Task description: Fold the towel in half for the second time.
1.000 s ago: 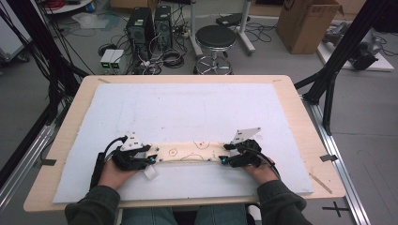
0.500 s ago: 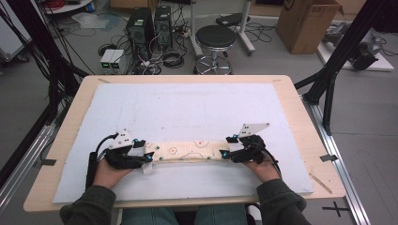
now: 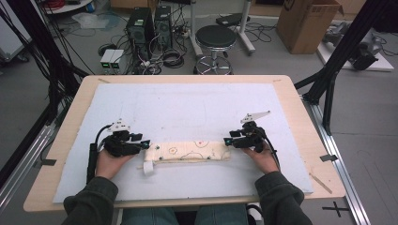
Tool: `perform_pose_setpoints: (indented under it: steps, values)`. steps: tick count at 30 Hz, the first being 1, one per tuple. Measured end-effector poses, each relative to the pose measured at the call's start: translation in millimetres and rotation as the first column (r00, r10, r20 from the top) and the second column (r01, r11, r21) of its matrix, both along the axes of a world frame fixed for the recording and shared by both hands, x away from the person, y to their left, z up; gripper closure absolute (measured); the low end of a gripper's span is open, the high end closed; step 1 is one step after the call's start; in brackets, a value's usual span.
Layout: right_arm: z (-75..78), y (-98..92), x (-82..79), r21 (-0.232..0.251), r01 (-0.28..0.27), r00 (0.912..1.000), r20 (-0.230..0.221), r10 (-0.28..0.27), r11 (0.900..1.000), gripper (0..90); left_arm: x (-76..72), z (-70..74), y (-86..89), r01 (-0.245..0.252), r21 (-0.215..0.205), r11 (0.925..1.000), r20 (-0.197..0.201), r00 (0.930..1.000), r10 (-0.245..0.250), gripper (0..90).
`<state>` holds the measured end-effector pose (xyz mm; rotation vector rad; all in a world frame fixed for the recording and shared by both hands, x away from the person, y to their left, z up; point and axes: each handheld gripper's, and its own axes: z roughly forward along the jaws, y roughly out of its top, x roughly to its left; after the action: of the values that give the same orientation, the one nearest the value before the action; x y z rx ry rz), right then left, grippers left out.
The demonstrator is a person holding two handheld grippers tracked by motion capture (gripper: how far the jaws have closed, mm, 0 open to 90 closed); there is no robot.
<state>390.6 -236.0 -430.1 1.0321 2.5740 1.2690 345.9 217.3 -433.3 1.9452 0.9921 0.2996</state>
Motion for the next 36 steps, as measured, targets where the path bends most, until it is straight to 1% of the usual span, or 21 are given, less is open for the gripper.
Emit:
perform_pose_setpoints:
  steps: [2, 4, 6, 8, 9, 11, 13, 14, 16, 18, 20, 22, 23, 24, 26, 28, 29, 31, 33, 34, 36]
  values:
    - [-2.5, 0.8, 1.9, -0.001, -0.006, 0.9997, -0.022, 0.006, 1.0, 52.2, 1.5, -1.5, -4.1, 0.022, 0.005, 0.9997, -0.01, 0.9997, -0.022, 51.8]
    - [-4.1, 2.2, 2.7, -0.007, -0.018, 0.9993, -0.032, 0.018, 1.0, 54.0, 2.5, -3.0, -6.6, 0.043, 0.027, 0.9987, -0.029, 0.9987, -0.042, 53.3]
    - [-5.6, 3.8, 2.5, -0.013, -0.032, 0.9984, -0.047, 0.031, 0.999, 57.9, 3.2, -4.9, -7.4, 0.062, 0.045, 0.9971, -0.051, 0.9969, -0.06, 55.3]
    - [-6.7, 4.6, 2.7, -0.016, -0.043, 0.9973, -0.061, 0.042, 0.999, 60.6, 3.3, -6.5, -8.6, 0.071, 0.065, 0.9954, -0.064, 0.9958, -0.067, 58.4]
    - [-7.4, 5.1, 2.7, -0.016, -0.049, 0.9965, -0.069, 0.048, 0.999, 63.1, 3.3, -7.1, -9.1, 0.078, 0.067, 0.9947, -0.069, 0.9949, -0.073, 60.3]
    - [-8.0, 7.8, 1.7, -0.022, -0.073, 0.9944, -0.079, 0.071, 0.997, 67.9, 2.5, -7.0, -10.5, 0.091, 0.081, 0.9926, -0.065, 0.9942, -0.085, 64.6]
    - [-8.6, 11.2, 0.2, -0.032, -0.093, 0.9933, -0.072, 0.09, 0.995, 72.6, 1.3, -7.0, -12.0, 0.094, 0.081, 0.9923, -0.065, 0.9939, -0.089, 70.0]
    - [-8.2, 11.7, -0.3, -0.035, -0.099, 0.9928, -0.07, 0.097, 0.994, 75.4, 0.8, -6.8, -12.6, 0.091, 0.084, 0.9923, -0.065, 0.9942, -0.086, 70.7]
    - [-7.5, 11.7, -0.9, -0.033, -0.101, 0.9921, -0.078, 0.099, 0.994, 77.6, -0.7, -5.6, -13.3, 0.102, 0.097, 0.99, -0.057, 0.9937, -0.096, 75.8]
    - [-6.5, 11.0, -1.5, -0.029, -0.106, 0.992, -0.073, 0.103, 0.994, 79.7, -1.7, -4.7, -14.4, 0.099, 0.107, 0.9893, -0.045, 0.9945, -0.095, 78.4]
    - [-4.1, 10.0, -2.4, -0.031, -0.103, 0.993, -0.062, 0.101, 0.994, 80.0, -1.6, -3.2, -14.7, 0.09, 0.11, 0.9898, -0.033, 0.9957, -0.087, 79.8]
    - [-0.8, 9.5, -2.3, -0.032, -0.097, 0.9936, -0.061, 0.095, 0.995, 80.3, -1.0, -1.8, -15.8, 0.062, 0.102, 0.9929, -0.011, 0.9981, -0.061, 80.4]
    - [1.0, 9.4, -1.5, -0.035, -0.095, 0.9942, -0.054, 0.093, 0.995, 80.3, -0.1, -0.9, -15.6, 0.059, 0.101, 0.9931, -0.005, 0.9983, -0.058, 80.5]
    - [3.1, 9.6, -0.4, -0.041, -0.091, 0.9949, -0.048, 0.089, 0.995, 80.3, 2.1, 0.3, -16.1, 0.059, 0.112, 0.992, -0.007, 0.9983, -0.058, 80.6]
    - [7.1, 10.9, 2.5, -0.049, -0.086, 0.9956, -0.043, 0.083, 0.995, 80.4, 5.6, 3.8, -19.5, 0.042, 0.12, 0.9919, 0.008, 0.999, -0.044, 80.6]
    - [9.8, 12.1, 6.1, -0.066, -0.075, 0.997, -0.026, 0.073, 0.995, 80.4, 9.2, 7.8, -21.6, 0.015, 0.108, 0.9941, 0.033, 0.9993, -0.019, 80.6]
    - [11.0, 12.5, 7.6, -0.071, -0.065, 0.9977, -0.024, 0.063, 0.995, 80.4, 11.9, 9.0, -22.3, 0.006, 0.101, 0.9949, 0.033, 0.9994, -0.009, 80.6]
    - [12.8, 12.1, 11.6, -0.073, -0.052, 0.9986, -0.019, 0.05, 0.996, 80.4, 17.2, 10.4, -23.3, -0.007, 0.115, 0.9934, 0.039, 0.9992, 0.002, 80.6]
    - [13.9, 11.3, 16.0, -0.067, -0.037, 0.9993, -0.012, 0.036, 0.997, 80.4, 22.3, 11.1, -24.5, -0.025, 0.113, 0.9932, 0.043, 0.9989, 0.021, 80.6]
    - [14.4, 11.2, 18.0, -0.065, -0.03, 0.9995, -0.01, 0.029, 0.997, 80.4, 24.6, 11.4, -24.8, -0.036, 0.113, 0.9929, 0.055, 0.998, 0.03, 80.6]
    - [15.0, 11.5, 22.7, -0.069, -0.018, 0.9998, -0.002, 0.018, 0.997, 80.4, 30.4, 12.3, -25.7, -0.051, 0.111, 0.9925, 0.055, 0.9974, 0.046, 80.6]
